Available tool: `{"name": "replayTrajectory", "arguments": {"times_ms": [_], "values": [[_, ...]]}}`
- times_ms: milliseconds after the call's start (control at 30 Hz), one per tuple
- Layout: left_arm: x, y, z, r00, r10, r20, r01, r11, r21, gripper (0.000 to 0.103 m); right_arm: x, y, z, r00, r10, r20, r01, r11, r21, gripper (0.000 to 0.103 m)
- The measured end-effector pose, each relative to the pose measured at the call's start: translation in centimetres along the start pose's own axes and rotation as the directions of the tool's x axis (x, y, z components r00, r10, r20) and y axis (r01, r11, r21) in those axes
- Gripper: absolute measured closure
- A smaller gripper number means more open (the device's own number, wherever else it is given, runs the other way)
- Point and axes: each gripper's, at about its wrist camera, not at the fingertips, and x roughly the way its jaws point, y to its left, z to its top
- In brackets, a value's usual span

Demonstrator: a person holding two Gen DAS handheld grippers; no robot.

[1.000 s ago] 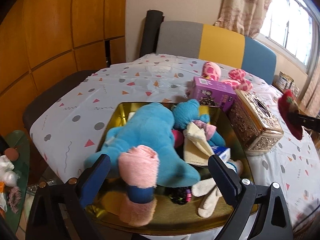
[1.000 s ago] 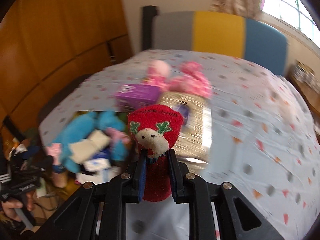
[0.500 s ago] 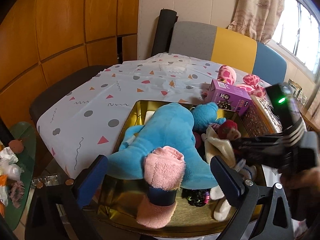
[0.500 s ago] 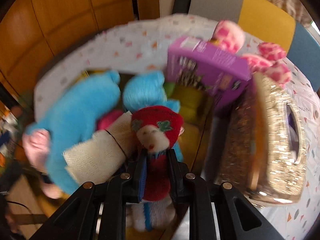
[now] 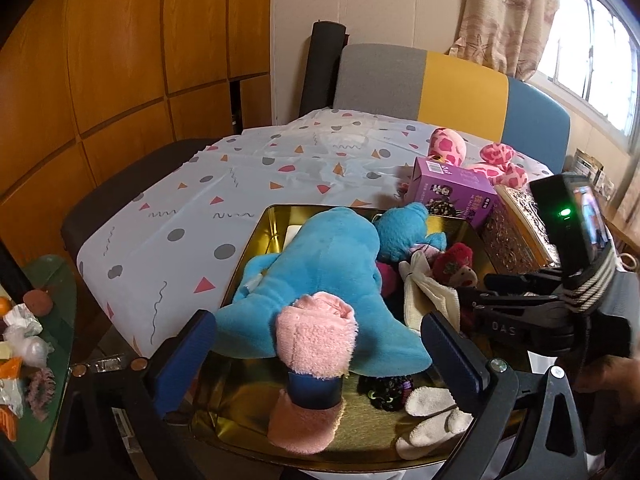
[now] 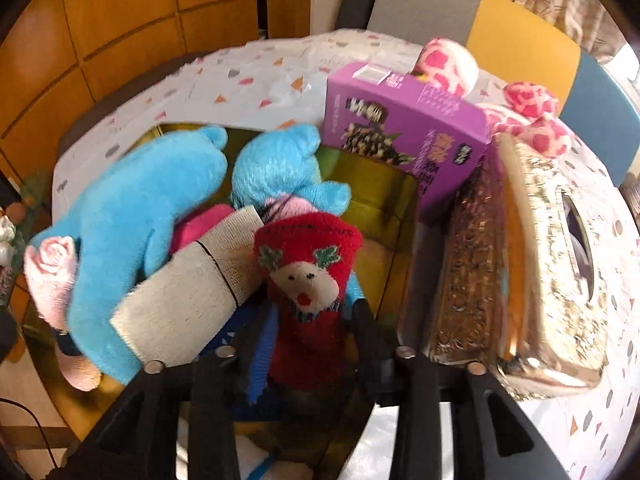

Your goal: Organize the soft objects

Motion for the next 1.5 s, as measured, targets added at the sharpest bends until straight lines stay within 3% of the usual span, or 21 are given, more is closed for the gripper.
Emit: {"name": "replayTrajectory", "arguments": {"times_ms": [367,500,567,733,967,1500], "values": [[-1.6,-1.9,-0.4,0.999,-0.013,0.039,0.012,1.0,0.023,0.0,-6.0,-1.5,-2.9,0.989,-0.039,0.141,0.022,0.992,0.124,0.058],[-2.2,-2.6,-0.5,0.998,-0.03,0.059,0.03,0.999,0.012,0.0,-7.8,-1.6,-4.5,0.979,-0.076,0.189,0.043,0.984,0.174,0.04],[-2.5,-3.1,-0.6,0.997,-0.044,0.067,0.043,0.999,0.007,0.0,-8.6,-1.6,-5.3,0.973,-0.1,0.209,0.058,0.978,0.199,0.04],[-3.0,-4.4,-1.1,0.994,-0.08,0.069,0.08,0.997,0.012,0.0,-9.7,-2.1,-7.3,0.963,-0.154,0.221,0.09,0.956,0.278,0.04],[-3.3,-5.3,-1.6,0.995,-0.079,0.063,0.078,0.997,0.026,0.0,-10.6,-2.7,-9.0,0.951,-0.206,0.229,0.125,0.938,0.322,0.04],[-3.6,-5.5,-1.9,0.996,-0.025,0.081,0.021,0.999,0.043,0.0,-10.9,-2.9,-9.6,0.949,-0.213,0.234,0.126,0.933,0.336,0.04]]}}
